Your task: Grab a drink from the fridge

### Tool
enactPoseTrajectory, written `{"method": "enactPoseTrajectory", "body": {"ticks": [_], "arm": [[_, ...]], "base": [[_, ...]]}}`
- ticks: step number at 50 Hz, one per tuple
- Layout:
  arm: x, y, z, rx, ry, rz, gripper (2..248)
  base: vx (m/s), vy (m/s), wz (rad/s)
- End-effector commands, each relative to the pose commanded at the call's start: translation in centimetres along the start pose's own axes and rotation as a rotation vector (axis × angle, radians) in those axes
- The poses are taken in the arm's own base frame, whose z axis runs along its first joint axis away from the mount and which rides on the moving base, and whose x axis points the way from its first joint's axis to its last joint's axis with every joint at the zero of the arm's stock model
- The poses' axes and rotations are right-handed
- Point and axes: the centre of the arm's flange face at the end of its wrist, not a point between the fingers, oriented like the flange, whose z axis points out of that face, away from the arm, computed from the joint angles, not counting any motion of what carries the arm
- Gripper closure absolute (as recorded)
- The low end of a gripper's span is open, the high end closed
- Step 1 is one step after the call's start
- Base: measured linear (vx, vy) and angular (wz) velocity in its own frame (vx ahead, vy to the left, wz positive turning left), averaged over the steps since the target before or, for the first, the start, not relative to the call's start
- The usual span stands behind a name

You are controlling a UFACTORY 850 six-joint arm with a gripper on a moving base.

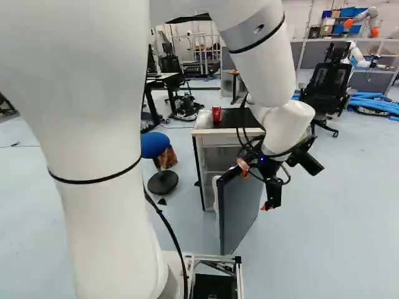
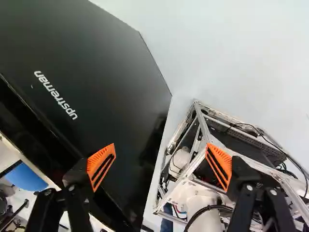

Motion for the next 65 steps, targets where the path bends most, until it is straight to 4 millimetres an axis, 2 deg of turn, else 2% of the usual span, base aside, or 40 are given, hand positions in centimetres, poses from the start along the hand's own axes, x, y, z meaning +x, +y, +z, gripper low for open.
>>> {"method": "enactPoseTrajectory", "body": {"ticks": [65], "arm": [[-7.8,-7.6,2.3,-0.006,0.175,-0.242,3]], "base": [[0.000,0.000,0.000]]}}
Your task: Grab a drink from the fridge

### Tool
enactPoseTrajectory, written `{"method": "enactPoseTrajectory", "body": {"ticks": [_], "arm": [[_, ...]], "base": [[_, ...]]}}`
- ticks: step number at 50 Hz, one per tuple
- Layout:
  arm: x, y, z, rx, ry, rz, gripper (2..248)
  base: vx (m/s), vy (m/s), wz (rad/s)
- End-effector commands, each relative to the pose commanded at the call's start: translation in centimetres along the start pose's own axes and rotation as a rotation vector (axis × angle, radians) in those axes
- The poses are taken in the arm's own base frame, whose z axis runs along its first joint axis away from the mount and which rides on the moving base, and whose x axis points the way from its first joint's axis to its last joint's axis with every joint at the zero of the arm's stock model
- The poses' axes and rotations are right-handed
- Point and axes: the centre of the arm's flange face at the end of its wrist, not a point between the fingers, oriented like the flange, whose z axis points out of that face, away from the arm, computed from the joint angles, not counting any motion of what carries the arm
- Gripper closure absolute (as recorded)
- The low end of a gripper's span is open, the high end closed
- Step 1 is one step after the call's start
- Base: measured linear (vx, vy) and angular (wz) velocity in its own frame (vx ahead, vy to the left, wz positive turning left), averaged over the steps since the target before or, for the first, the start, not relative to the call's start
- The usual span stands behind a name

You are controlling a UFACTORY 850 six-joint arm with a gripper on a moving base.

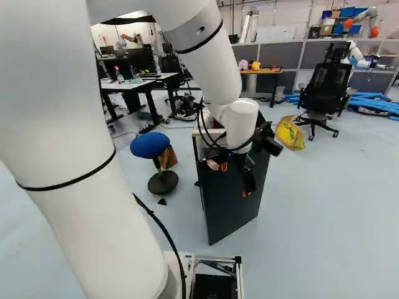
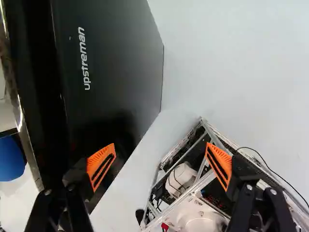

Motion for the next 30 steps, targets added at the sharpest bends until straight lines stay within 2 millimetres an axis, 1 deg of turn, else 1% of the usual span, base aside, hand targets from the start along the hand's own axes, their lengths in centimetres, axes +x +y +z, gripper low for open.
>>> {"method": "enactPoseTrajectory", "body": {"ticks": [30], "arm": [[-2.6,-4.1,0.2,0.021,0.118,-0.123,3]], "base": [[0.000,0.000,0.000]]}}
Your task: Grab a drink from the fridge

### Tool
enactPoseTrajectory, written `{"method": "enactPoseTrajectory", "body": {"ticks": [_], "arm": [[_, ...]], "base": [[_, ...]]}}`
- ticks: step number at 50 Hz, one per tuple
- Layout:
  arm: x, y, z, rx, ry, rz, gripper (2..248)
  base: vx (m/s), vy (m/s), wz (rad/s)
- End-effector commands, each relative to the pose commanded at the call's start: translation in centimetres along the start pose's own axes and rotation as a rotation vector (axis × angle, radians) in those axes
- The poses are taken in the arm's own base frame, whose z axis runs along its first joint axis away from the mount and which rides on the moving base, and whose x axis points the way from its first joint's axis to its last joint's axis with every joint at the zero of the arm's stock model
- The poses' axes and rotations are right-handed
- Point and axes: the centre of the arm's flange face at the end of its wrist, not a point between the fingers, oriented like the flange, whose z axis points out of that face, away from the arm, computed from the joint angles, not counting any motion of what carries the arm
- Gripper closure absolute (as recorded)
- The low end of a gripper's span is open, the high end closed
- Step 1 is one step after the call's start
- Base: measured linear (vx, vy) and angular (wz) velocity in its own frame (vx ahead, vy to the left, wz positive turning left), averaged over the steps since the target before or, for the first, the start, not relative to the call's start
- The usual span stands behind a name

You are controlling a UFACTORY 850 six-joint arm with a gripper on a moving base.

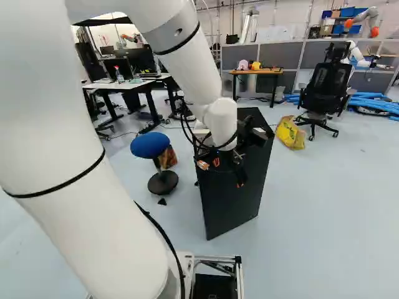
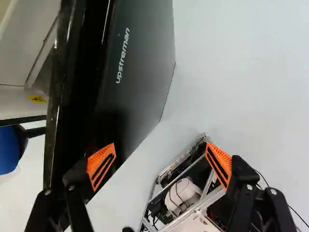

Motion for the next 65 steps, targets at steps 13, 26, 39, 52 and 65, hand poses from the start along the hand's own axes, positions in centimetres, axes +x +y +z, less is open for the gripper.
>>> {"method": "enactPoseTrajectory", "body": {"ticks": [13,26,39,52,65], "arm": [[-0.9,-1.8,-0.1,0.015,0.052,-0.053,3],[-1.8,-3.8,-0.1,0.032,0.088,-0.109,3],[-2.4,-5.9,0.0,0.050,0.115,-0.177,3],[-2.4,-8.3,0.2,0.068,0.133,-0.244,3],[-1.6,-10.5,0.6,0.081,0.147,-0.296,3]], "base": [[0.000,0.000,0.000],[0.000,0.000,0.000],[0.000,0.000,0.000],[0.000,0.000,0.000],[0.000,0.000,0.000]]}}
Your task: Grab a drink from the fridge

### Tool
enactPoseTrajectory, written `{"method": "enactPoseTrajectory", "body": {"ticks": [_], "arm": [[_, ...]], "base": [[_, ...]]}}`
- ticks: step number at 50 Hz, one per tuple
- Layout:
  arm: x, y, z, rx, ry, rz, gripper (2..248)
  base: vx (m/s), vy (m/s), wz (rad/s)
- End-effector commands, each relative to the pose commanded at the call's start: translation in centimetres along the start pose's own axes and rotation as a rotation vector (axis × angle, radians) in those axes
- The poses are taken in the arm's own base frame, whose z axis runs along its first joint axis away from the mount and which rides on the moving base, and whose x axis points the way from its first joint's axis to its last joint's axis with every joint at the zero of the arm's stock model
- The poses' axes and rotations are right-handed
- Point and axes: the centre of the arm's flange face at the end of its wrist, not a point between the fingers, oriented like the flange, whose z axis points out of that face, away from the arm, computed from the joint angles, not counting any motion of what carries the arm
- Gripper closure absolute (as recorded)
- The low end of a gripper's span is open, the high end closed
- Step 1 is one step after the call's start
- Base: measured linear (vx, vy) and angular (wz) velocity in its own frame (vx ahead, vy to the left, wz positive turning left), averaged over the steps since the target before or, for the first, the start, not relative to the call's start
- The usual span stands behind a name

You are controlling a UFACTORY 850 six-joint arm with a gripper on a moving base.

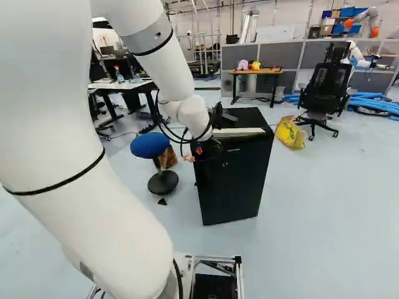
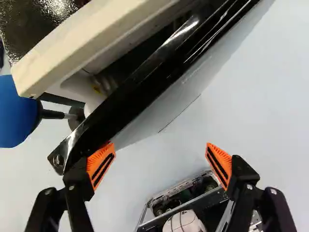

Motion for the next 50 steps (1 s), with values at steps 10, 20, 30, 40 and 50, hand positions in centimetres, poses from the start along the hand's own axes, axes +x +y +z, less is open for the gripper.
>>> {"method": "enactPoseTrajectory", "body": {"ticks": [10,20,30,40,50], "arm": [[1.1,-0.8,0.6,0.005,0.012,-0.028,3],[2.0,-1.3,1.0,0.007,0.025,-0.049,3],[2.8,-1.7,1.4,0.008,0.037,-0.070,3],[3.6,-2.1,1.8,0.009,0.048,-0.097,3],[4.4,-2.5,2.2,0.010,0.059,-0.125,3]], "base": [[0.000,0.000,0.000],[0.000,0.000,0.000],[0.000,0.000,0.000],[0.000,0.000,0.000],[0.000,0.000,0.000]]}}
